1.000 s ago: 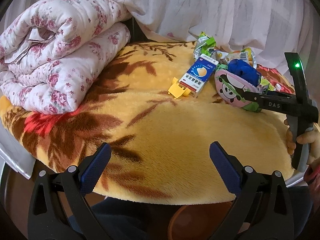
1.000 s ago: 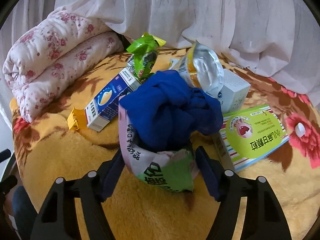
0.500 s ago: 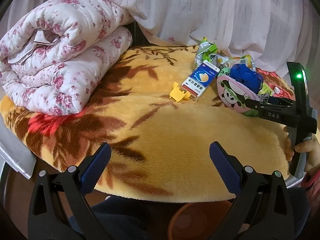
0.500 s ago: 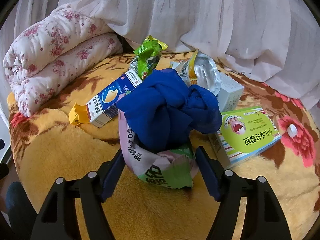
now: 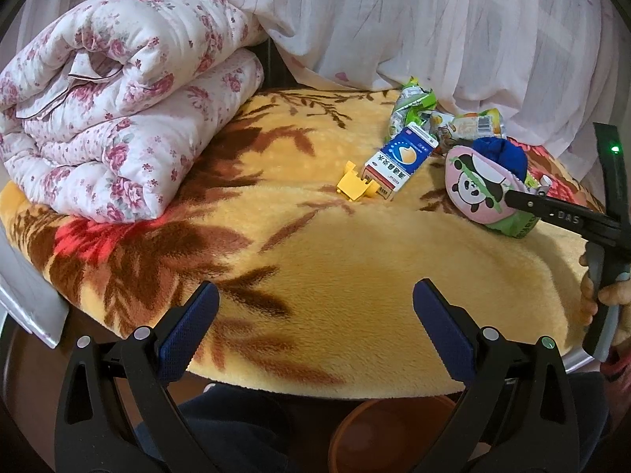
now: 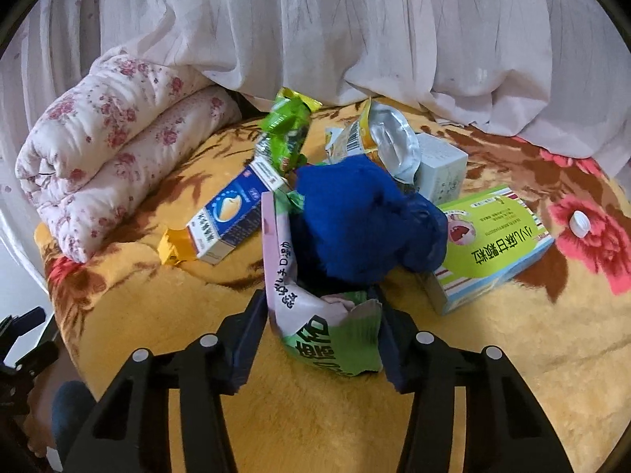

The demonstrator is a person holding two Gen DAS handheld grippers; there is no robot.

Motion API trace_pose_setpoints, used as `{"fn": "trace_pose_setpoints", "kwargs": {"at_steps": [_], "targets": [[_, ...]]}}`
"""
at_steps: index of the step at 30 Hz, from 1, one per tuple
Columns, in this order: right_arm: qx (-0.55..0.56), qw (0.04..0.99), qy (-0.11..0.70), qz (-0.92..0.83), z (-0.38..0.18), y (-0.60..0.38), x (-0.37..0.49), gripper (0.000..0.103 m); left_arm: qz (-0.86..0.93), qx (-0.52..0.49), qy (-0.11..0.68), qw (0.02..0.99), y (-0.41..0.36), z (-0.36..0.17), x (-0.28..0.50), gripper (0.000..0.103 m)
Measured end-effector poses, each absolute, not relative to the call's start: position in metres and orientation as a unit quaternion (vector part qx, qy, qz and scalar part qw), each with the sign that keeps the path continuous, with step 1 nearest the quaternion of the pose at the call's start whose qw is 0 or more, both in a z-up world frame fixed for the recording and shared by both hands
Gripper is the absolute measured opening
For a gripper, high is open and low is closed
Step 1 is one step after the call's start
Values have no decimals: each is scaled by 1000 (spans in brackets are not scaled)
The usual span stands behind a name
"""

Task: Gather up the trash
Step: 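Close the right gripper on the pink panda snack bag and lift it, then grasp the yellow plastic piece with the left gripper while the right holds the panda bag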

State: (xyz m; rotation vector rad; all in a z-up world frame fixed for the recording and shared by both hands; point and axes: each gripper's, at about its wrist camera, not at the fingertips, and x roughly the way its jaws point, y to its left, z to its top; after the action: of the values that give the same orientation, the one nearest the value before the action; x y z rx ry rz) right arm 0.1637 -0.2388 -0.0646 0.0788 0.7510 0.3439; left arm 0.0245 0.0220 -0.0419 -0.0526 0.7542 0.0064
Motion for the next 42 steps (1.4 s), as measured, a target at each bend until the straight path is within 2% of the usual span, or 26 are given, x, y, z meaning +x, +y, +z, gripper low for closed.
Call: {"fn": "trace_pose_setpoints", "kwargs": {"at_steps": [4, 10, 15, 17, 18, 28, 38, 40, 42], "targets": [[91, 907, 364, 191, -54, -251, 152, 44, 2, -28, 370, 929, 21, -42, 26, 96], [134, 896, 366, 213, -37, -264, 139, 40, -4, -27, 375, 926, 15, -44, 29, 96], [123, 904, 343, 224, -10, -266, 121, 36, -10, -23, 379, 925, 9, -48, 33, 96], [108, 905, 338, 234, -1, -261, 114, 30, -11, -21, 386, 922, 6, -51, 38, 96], [102, 905, 339, 236, 2, -260, 112, 22, -14, -21, 389, 921, 5, -52, 41, 96], [51, 916, 316, 243, 34, -251, 81, 20, -62, -42, 409, 909, 9, -56, 116, 96], [31, 926, 288, 242, 68, -259, 48, 20, -55, -105, 460, 880, 19, -78, 204, 94], [30, 927, 286, 241, 69, -263, 44, 20, -49, -94, 461, 881, 16, -78, 211, 89], [34, 927, 286, 240, 70, -267, 41, 20, -55, -87, 472, 875, 11, -79, 218, 49]]}}
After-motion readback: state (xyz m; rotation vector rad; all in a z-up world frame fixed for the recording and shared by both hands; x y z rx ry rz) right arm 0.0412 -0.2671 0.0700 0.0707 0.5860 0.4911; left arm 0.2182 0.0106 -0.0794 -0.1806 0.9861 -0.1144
